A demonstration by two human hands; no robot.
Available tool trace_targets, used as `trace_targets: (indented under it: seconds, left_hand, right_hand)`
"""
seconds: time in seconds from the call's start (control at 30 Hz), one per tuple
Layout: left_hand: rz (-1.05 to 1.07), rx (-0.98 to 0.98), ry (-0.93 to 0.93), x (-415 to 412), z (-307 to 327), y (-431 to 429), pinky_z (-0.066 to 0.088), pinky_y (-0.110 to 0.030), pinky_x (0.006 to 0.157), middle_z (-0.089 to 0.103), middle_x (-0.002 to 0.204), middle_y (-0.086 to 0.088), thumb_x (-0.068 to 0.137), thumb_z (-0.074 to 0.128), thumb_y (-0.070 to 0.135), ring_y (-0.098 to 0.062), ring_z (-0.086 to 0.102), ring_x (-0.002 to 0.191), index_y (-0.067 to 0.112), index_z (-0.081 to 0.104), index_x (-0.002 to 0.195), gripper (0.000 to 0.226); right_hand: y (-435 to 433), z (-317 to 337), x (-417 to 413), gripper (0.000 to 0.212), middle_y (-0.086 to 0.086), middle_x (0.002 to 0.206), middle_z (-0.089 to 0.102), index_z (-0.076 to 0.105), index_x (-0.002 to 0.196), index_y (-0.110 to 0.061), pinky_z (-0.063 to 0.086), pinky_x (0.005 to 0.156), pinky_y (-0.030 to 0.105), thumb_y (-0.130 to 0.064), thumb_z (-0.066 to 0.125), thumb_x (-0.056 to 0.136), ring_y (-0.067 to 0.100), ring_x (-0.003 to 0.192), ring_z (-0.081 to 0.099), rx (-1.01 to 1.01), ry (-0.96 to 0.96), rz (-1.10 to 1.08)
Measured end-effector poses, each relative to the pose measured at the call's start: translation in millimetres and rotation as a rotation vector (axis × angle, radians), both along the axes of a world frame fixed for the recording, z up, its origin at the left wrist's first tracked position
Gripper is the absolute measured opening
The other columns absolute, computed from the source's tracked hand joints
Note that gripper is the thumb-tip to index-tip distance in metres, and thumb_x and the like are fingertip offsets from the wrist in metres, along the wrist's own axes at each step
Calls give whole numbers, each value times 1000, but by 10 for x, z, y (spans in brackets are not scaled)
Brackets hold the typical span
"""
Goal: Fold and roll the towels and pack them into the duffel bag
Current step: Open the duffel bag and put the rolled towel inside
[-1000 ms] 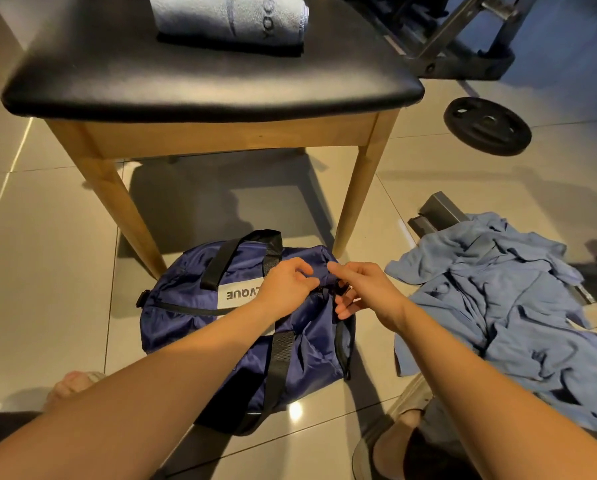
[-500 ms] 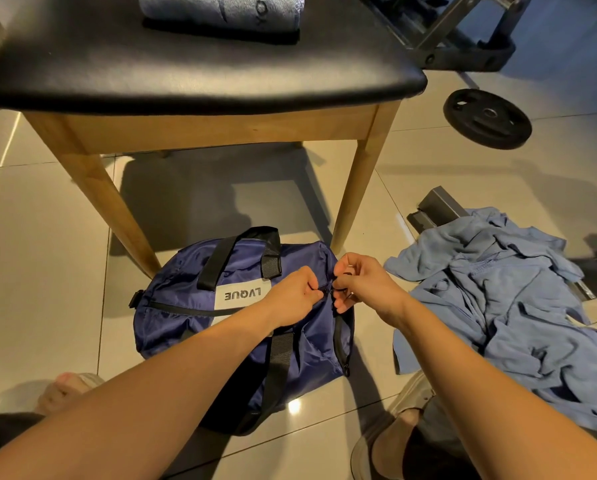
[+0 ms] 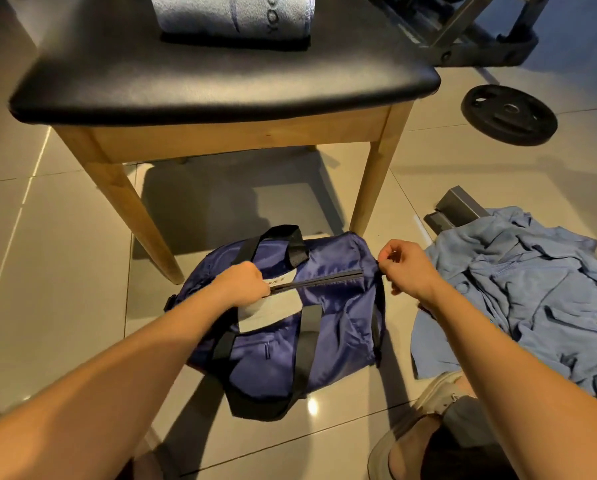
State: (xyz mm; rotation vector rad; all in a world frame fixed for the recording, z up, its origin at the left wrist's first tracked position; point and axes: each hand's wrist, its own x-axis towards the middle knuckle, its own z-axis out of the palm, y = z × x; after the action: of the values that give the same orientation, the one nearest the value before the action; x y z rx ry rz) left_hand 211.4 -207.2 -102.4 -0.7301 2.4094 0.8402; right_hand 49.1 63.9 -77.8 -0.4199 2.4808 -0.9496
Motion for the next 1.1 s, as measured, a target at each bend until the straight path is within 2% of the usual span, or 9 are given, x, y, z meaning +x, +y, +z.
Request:
trace_targets:
  seconds: [0.1,0.2,0.4,0.5,0.6,0.7,0.77,0.93,1.1]
  left_hand:
    - [103,-154,-50,257,37,-329,28,-32,50,46,59,-9,86,62,21,-27,47,58,13,45,57,35]
    - [179,-208,-37,466,7,-563,43,-37,58,60,76,-24,86,64,23,-40,64,81,13,50,60,31]
    - [331,-200,-77,845,37,-859,46,-33,63,64,80,-9,83,66,33,-33,65,82,14,60,81,19]
    - [337,-376,-114,994,30,-842,47,-31,63,62,79,-1,85,65,48,-25,63,76,22,56,80,28]
    - [236,-567,10,1032,-80,-713,50,-31,63,64,85,-3,85,62,44,-25,62,76,20,60,88,24]
    - [87,-526,322,959,-236,-497,49,-36,70,65,91,-3,89,64,34,-28,62,86,22,63,89,12]
    - [-36,-487,356,898,-344,-337,49,-41,79,69,94,-2,95,59,33,-27,61,92,23,69,90,15]
    - [-190,-614,227,888,-485,-185,41,-41,91,73,103,-2,106,41,32,-27,60,99,25,74,104,34]
    - [-228,-604,133,833,-450,-79,36,-36,92,72,110,-4,103,44,33,-28,61,102,24,66,119,28]
  right_hand:
    - [-11,-38,-92,15,7,71,66,59,80,-19,58,61,48,-10,51,89,31,64,63,136,153,43]
    - [10,-47,-117,13,6,72,65,59,81,-18,53,62,42,-8,52,86,30,68,60,206,226,36]
    - [100,-178,-200,13,10,73,64,57,83,-18,49,58,39,-7,52,86,31,66,57,294,284,-24]
    - [55,-250,-190,14,11,76,63,58,89,-17,41,53,34,-5,52,86,34,67,56,337,290,-46]
    - [-43,-273,-112,14,15,89,61,61,96,-11,39,56,34,-4,56,85,37,74,56,448,354,-31]
    - [-220,-190,52,11,20,90,55,64,88,-3,35,64,41,-11,64,81,41,81,53,511,716,164]
    - [-407,-143,278,9,16,82,57,63,79,-7,33,65,41,-14,67,76,39,78,54,437,860,389]
    - [-617,-449,766,13,6,71,61,61,74,-18,31,64,38,-17,69,84,31,70,56,443,813,754]
    - [-643,-555,784,22,6,106,65,63,114,-19,39,94,44,-19,49,97,30,101,58,713,659,858]
